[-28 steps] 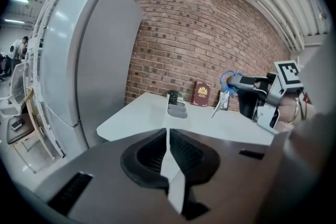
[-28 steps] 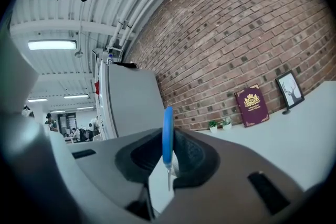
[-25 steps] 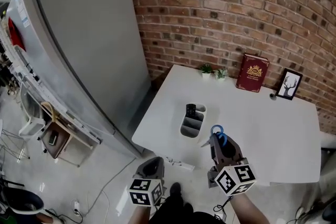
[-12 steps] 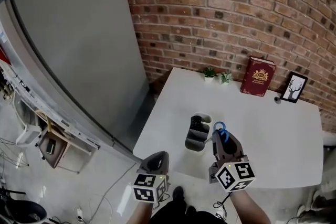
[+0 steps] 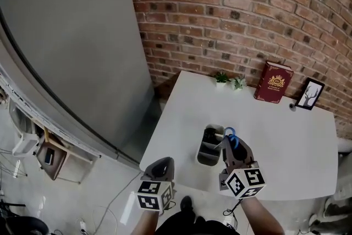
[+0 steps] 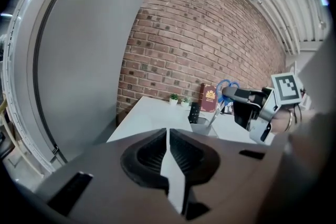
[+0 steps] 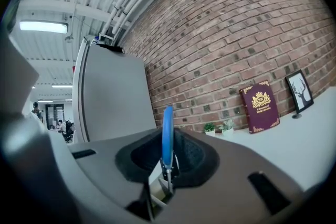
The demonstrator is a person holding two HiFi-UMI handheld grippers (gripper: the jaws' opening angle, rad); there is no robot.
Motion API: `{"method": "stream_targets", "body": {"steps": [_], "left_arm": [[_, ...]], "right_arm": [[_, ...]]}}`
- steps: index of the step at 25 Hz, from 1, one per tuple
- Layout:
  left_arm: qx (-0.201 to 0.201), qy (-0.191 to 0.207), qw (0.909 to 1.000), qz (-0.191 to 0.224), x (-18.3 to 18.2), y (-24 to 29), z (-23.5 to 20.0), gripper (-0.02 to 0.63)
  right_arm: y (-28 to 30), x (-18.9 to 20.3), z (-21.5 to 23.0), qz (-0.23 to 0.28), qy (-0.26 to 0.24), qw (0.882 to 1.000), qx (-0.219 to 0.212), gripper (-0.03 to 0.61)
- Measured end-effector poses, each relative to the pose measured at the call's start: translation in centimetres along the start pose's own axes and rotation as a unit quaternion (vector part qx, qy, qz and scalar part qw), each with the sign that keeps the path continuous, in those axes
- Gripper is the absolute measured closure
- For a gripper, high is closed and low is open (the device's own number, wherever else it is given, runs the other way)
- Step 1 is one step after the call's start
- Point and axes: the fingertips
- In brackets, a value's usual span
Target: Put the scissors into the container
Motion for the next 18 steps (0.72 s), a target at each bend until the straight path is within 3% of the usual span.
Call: {"method": "stream_targets", "body": {"steps": [18], "left_arm": [[0.008,-0.011,0.9997,-0.022,1.3,1.0,-1.6,0.591]], "right_arm": [[1.5,5.8,1.5,-0.064,0.019,0.997,0.032,0.528]]}}
Point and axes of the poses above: the fingertips, and each gripper's own axes: y forward along the fingers, z to its right, x out of its underside
